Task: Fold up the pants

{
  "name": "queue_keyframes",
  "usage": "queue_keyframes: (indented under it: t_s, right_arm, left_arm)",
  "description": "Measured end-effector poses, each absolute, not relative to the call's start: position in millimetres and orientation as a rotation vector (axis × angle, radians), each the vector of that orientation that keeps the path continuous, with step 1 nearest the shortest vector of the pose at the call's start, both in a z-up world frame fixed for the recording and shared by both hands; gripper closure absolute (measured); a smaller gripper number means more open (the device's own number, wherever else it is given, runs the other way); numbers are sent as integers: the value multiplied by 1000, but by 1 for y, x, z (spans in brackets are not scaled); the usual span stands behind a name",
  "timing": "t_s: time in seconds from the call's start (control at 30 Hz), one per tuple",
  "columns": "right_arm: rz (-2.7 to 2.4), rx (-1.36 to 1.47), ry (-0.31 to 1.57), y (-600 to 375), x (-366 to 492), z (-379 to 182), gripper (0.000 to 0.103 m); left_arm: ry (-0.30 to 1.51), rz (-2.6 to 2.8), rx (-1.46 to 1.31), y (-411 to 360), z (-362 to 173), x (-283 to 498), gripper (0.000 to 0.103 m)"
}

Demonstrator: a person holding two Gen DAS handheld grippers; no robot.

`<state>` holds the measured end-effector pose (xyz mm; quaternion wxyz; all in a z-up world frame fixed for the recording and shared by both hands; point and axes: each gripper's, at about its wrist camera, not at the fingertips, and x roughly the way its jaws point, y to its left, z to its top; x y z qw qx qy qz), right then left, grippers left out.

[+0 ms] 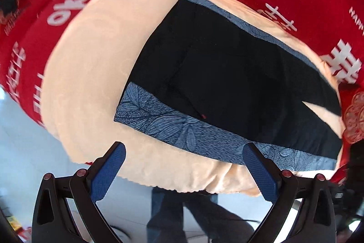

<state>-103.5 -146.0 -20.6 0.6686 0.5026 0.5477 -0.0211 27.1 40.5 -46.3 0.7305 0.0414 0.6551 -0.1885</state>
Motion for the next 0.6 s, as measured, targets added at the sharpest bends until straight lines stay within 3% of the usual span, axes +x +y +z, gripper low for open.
queue_keyframes:
  t_s: [0.1, 0.2, 0.5, 0.6]
  right_arm:
    - [14, 1272, 1218, -120, -97, -64, 5]
    - [8, 1376, 1207, -99, -97, -108, 29]
    - [-107, 1502, 1034, -96, -104, -169, 32]
    - [-62, 1590, 969, -104, -99, -173, 90]
  left_arm:
    - [1444, -467, 27, 57, -61, 30, 0]
    - [1460, -538, -28, 67, -78, 32, 0]
    - [1494, -615, -89, 70, -125, 39, 0]
    - [1524, -629, -146, 69, -129, 36, 0]
